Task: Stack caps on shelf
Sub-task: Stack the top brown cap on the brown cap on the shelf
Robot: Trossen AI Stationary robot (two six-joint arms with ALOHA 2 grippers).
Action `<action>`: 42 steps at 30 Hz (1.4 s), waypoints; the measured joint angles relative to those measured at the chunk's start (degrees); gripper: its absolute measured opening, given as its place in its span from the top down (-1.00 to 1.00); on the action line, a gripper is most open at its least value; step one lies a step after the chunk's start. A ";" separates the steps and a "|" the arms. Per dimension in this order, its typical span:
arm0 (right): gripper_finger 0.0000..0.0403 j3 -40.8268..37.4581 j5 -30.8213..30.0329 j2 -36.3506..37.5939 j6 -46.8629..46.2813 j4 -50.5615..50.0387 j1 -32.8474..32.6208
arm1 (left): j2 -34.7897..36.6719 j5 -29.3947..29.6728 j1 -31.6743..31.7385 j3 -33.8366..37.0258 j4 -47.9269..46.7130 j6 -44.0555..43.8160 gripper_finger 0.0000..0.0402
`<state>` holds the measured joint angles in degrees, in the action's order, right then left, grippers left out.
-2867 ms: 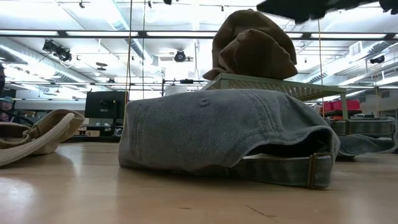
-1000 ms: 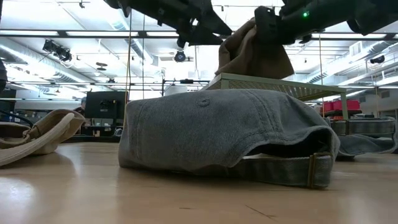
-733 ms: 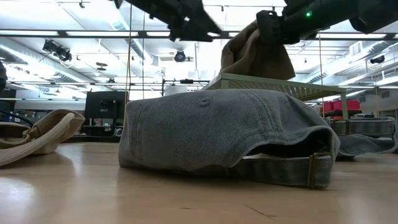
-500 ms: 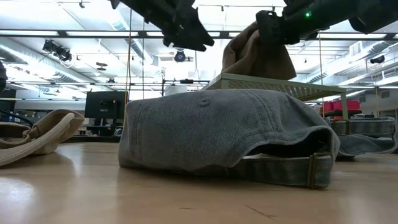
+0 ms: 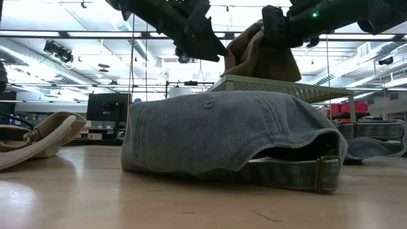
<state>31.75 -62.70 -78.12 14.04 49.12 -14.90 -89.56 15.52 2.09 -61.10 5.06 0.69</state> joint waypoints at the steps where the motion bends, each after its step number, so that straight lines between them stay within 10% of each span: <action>1: 0.99 0.00 0.68 0.02 -0.07 0.04 0.00 | 0.00 -0.90 -0.02 0.00 0.30 -0.02 -0.25; 17: 0.78 0.00 0.24 3.23 3.47 -3.73 -3.33 | 3.14 -5.08 -2.03 -0.02 -2.55 -0.02 -0.25; 30: 0.13 0.00 11.13 14.93 -17.39 -34.15 -3.37 | 6.49 -5.30 -2.05 -0.07 -7.31 -0.07 -0.25; 42: 0.13 0.02 21.02 22.85 -28.67 -49.31 -3.37 | 6.49 -5.31 -2.08 -0.07 -8.78 -0.45 -0.25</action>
<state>31.77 -41.68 -55.27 -14.63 -0.19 -18.26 -83.07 10.21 0.01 -61.17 -3.72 0.24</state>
